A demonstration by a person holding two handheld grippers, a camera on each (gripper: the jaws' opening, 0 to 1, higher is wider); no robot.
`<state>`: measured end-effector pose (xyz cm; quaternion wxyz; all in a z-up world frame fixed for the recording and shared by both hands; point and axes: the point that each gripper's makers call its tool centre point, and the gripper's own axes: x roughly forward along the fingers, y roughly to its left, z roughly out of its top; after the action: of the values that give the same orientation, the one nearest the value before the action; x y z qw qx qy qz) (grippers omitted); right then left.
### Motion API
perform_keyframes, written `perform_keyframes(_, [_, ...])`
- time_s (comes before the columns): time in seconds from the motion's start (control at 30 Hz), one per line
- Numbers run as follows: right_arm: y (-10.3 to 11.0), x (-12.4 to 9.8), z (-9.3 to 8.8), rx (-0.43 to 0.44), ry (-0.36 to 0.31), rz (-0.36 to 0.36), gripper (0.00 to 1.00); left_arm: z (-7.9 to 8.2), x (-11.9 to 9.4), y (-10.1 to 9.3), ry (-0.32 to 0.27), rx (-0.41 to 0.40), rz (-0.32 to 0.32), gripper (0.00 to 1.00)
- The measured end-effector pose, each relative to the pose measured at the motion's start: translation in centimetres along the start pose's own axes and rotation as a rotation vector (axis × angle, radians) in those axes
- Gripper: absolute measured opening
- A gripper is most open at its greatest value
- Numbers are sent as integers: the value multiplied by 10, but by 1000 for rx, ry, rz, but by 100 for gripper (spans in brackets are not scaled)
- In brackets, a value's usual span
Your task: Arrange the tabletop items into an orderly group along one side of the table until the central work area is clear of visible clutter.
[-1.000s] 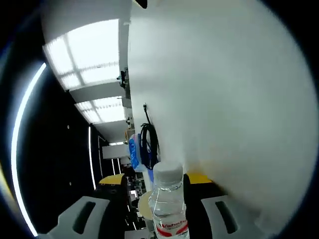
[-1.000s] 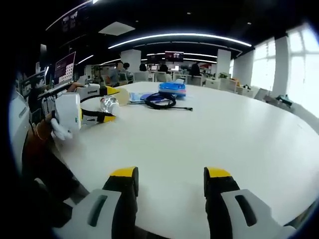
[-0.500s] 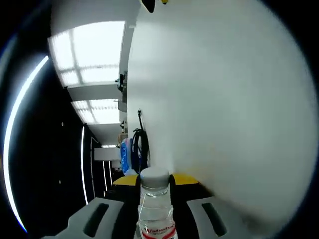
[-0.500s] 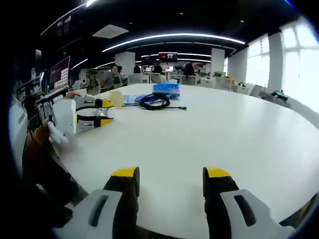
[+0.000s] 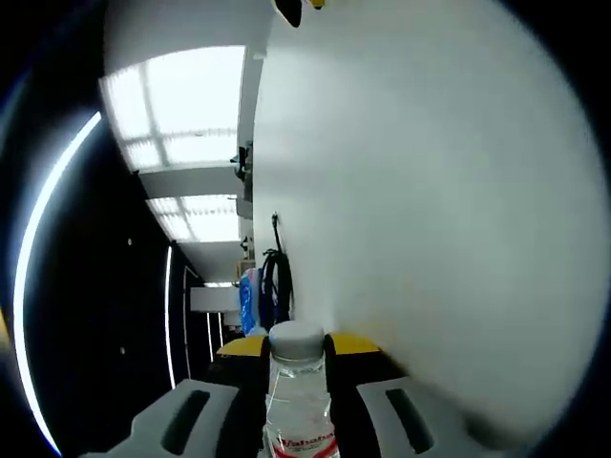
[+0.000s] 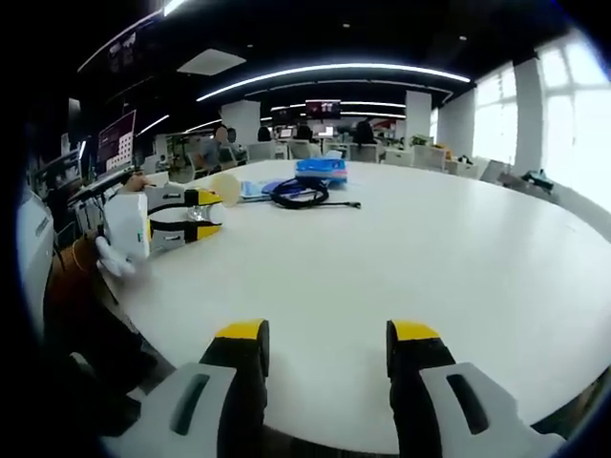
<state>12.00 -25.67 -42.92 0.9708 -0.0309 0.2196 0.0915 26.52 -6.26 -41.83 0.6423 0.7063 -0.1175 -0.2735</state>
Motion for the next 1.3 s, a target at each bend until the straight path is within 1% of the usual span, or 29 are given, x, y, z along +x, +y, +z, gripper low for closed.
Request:
perform_keyframes(0.3, [-2, -4, -1, 11, 0, -9, 47, -1, 0, 0, -9, 38, 14, 21])
perform_keyframes(0.37, [-2, -4, -1, 12, 0, -8, 46, -2, 0, 4, -8, 32, 18, 21])
perform_keyframes(0.43, [-2, -5, -1, 13, 2, -9, 46, -4, -2, 12, -5, 3, 39, 21])
perform_keyframes(0.47, [-2, -5, -1, 12, 1, -9, 46, -7, -3, 20, -5, -43, 61, 21])
perform_keyframes(0.57, [-1, -4, 0, 16, -3, -6, 46, -12, -6, 34, -2, -82, 85, 22])
perform_keyframes(0.67, [-2, -3, -1, 19, -1, -6, 46, -17, -8, 45, 3, -111, 103, 22])
perform_keyframes(0.77, [-2, -4, 1, 16, -1, -9, 45, -21, -10, 52, 3, -119, 124, 22])
perform_keyframes(0.93, [0, -4, 4, 8, -9, -6, 45, -26, -12, 60, 9, -137, 140, 22])
perform_keyframes(1.0, [1, -3, 4, 5, -6, -5, 45, -29, -14, 64, 5, -160, 143, 22])
perform_keyframes(1.2, [1, -2, 4, 0, -1, -7, 45, -43, -20, 79, -3, -280, 160, 22])
perform_keyframes(1.23, [2, -2, 5, -3, -2, -6, 45, -48, -23, 84, -6, -325, 165, 22])
perform_keyframes(1.3, [2, -1, 6, -5, -2, -5, 45, -53, -27, 89, -5, -360, 171, 22])
